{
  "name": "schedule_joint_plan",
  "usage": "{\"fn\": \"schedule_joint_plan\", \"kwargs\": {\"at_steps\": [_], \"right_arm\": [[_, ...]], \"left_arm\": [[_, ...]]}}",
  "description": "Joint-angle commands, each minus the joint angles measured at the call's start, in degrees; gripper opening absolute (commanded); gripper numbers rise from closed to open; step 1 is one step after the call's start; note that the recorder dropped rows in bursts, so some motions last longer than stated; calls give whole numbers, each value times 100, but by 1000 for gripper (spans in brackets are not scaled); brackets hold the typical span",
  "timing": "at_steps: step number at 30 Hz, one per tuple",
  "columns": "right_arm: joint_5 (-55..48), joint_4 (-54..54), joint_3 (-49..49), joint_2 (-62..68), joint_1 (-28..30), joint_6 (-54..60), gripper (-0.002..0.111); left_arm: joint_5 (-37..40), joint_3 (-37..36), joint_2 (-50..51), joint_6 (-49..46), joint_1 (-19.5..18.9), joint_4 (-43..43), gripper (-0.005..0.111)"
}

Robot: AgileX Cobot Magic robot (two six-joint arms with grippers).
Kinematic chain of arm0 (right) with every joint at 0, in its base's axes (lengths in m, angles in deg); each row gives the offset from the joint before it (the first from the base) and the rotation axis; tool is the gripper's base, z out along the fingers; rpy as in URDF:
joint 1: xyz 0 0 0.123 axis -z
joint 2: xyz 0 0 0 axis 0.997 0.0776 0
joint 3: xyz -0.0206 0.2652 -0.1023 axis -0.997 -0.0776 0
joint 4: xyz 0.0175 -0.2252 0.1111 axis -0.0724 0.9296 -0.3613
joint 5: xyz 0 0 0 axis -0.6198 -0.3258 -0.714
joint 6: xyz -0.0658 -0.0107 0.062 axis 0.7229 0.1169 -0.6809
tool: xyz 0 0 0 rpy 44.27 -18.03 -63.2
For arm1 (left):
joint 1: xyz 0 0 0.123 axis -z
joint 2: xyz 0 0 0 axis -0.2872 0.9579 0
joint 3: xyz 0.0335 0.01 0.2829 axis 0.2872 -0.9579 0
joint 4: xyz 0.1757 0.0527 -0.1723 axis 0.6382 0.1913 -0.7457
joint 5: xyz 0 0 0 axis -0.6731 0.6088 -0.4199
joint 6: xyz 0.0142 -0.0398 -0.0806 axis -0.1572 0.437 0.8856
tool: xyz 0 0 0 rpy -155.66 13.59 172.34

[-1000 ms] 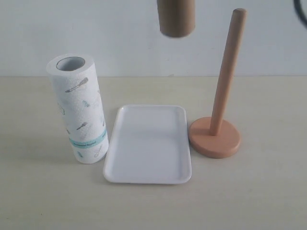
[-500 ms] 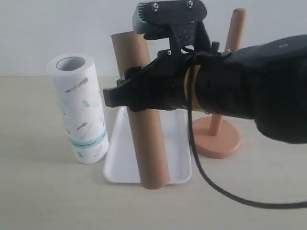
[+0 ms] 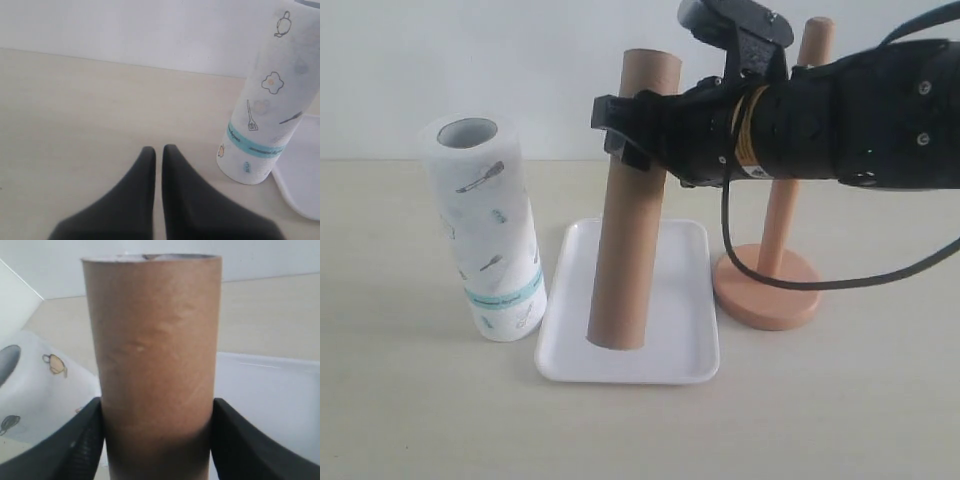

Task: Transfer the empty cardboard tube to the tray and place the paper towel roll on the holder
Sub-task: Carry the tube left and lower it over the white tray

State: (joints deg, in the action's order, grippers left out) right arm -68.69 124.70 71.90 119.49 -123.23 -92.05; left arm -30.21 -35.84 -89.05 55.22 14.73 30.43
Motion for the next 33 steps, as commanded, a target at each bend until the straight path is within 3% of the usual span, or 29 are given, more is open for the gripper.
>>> {"fn": "schedule_joint_plan", "kwargs": {"at_steps": [1,4,12,18,25,28,33], "right_arm": [[289,397,33,287,47,-49,0],[289,856,33,434,47,-165,0],[7,832,173,493,56,-573,0],[1146,1417,734,775,414,-1615,0],[1722,1606,870,1001,813,-1615,0],[1809,2504,901,1001,857,-1615,0],[1958,2521,887,989,857,-451,0]], "left_arm": [[-31,-20,-21,-1,-14,-35,5],[-31,-20,-21,-1,-14,-35,5],[-31,-20,-21,-1,-14,-35,5],[-31,-20,-21,-1,-14,-35,5],[-31,-20,-21,-1,-14,-35,5],[-31,-20,-21,-1,-14,-35,5],[-31,-20,-21,-1,-14,-35,5]]}}
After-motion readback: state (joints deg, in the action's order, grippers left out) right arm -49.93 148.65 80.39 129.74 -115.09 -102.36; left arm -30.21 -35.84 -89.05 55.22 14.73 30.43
